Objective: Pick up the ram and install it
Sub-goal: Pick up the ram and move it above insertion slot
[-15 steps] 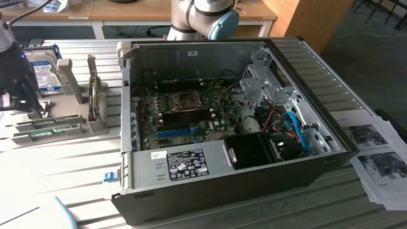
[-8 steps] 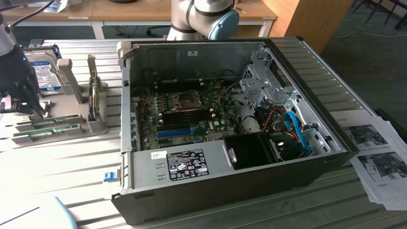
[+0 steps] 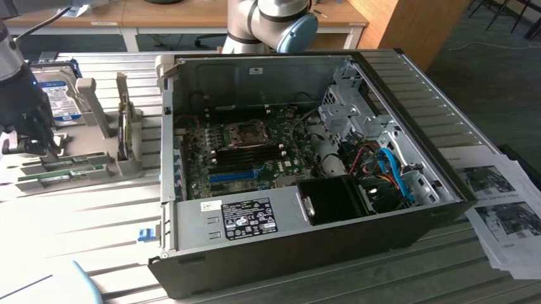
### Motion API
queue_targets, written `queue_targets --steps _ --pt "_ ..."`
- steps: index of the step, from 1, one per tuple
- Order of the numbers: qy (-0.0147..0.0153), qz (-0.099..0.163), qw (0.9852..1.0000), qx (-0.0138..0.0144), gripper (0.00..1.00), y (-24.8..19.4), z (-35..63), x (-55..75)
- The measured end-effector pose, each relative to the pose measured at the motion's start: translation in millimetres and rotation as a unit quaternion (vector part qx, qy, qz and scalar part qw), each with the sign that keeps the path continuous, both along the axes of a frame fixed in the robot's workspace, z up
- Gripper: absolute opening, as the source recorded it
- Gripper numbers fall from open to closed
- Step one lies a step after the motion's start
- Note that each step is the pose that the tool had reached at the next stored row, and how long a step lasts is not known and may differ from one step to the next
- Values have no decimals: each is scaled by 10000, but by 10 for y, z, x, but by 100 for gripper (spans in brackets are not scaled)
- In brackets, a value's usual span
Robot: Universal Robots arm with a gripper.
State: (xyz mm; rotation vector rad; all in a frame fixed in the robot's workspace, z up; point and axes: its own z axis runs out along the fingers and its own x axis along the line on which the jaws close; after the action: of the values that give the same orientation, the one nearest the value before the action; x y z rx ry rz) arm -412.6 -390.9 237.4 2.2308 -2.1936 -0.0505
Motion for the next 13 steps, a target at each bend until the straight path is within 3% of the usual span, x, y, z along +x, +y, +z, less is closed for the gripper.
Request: queue_targets --steps 13 --pt "0 0 10000 0 23 -24 -110 0"
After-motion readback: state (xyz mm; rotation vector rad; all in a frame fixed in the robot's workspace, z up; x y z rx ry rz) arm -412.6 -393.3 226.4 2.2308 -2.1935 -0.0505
